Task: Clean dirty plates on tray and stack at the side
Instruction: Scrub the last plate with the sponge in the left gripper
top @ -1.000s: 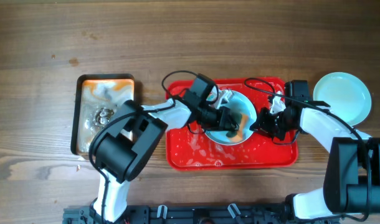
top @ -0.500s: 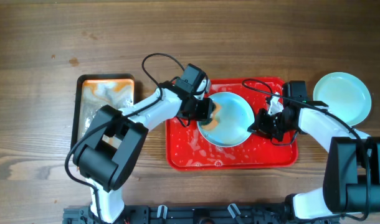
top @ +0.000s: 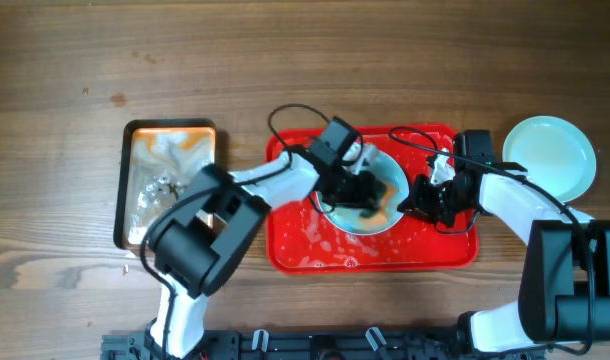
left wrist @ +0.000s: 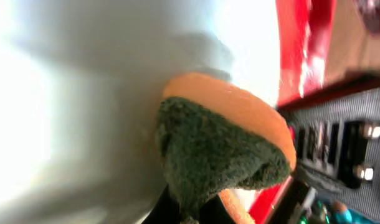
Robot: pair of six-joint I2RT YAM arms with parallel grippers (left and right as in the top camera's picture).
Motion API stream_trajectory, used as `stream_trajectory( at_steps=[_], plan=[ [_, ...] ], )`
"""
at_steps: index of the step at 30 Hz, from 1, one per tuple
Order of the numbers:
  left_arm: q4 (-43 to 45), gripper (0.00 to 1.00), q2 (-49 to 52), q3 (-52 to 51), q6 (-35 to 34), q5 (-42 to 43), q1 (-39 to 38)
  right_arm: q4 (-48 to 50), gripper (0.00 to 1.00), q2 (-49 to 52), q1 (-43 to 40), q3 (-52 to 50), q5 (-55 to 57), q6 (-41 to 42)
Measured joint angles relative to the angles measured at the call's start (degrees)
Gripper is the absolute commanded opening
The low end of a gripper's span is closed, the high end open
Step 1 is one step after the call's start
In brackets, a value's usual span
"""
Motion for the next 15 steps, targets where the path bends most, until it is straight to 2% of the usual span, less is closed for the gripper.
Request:
stream_trajectory(
  at_steps=[5,9,12,15],
  plan=[
    [-9.8,0.04,-3.1,1.9,5.3,-13.9,8.7,0.1,0.04,0.0,0.0,0.0,0.0,0.0],
    [-15.6,0.04,-3.6,3.0,9.0,-17.7,8.3,0.3,0.04,0.2,0.4,0.0,-0.4,0.2],
    [-22.7,0.04,-3.9,3.5,13.1,-14.9,7.7,-0.1,0.04,0.2,0.5,0.0,-0.4,0.2],
    [-24.5,0.04,-3.0,1.9,16.9,-4.0,6.8,-0.3,0.04,0.2,0.5,0.0,-0.4,0.2]
  ],
)
